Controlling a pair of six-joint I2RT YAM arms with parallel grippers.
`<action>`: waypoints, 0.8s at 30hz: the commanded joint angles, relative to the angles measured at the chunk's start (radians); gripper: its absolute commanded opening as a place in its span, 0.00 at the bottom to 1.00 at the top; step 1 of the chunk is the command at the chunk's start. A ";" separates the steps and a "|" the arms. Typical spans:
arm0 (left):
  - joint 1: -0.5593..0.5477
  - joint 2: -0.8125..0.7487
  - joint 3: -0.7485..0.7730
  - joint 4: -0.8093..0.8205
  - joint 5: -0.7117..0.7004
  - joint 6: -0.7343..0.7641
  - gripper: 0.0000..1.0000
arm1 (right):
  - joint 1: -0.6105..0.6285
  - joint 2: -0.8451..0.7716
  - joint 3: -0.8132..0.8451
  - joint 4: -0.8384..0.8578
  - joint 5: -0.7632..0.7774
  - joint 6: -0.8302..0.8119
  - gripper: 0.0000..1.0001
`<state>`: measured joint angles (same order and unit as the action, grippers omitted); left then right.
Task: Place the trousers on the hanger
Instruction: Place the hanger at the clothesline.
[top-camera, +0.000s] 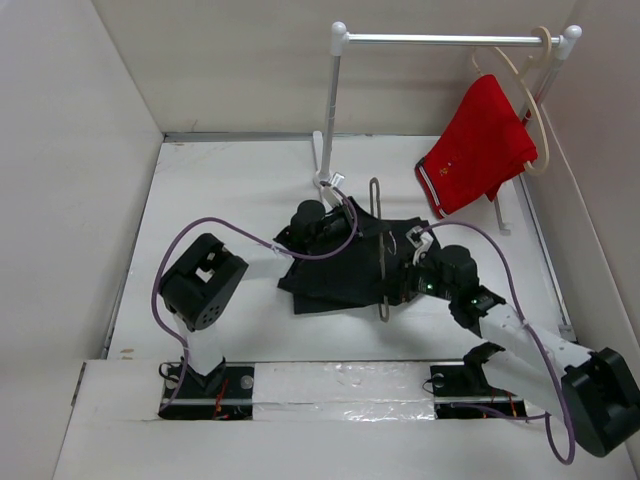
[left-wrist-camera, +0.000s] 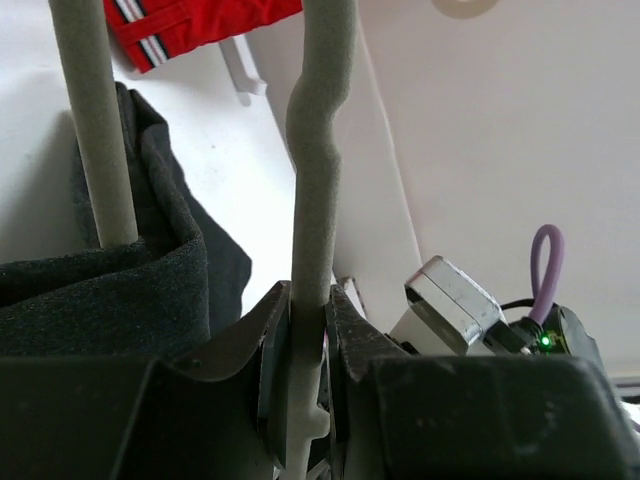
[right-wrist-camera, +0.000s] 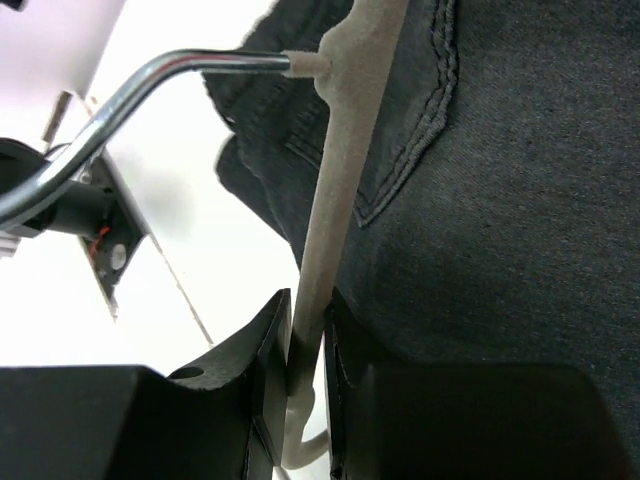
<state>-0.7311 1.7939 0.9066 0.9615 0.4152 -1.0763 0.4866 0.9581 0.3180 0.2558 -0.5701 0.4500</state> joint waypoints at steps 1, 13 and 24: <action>0.035 -0.051 0.040 0.040 -0.009 -0.033 0.02 | -0.005 -0.093 0.018 0.152 -0.103 -0.015 0.00; 0.075 -0.103 0.124 -0.053 0.049 0.105 0.49 | -0.025 -0.212 0.050 0.273 -0.122 0.145 0.00; 0.085 -0.205 0.193 -0.230 -0.001 0.312 0.76 | -0.072 -0.225 0.079 0.410 -0.112 0.303 0.00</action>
<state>-0.6525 1.6455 1.0660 0.7959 0.4488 -0.8654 0.4347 0.7643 0.3183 0.3779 -0.6529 0.7147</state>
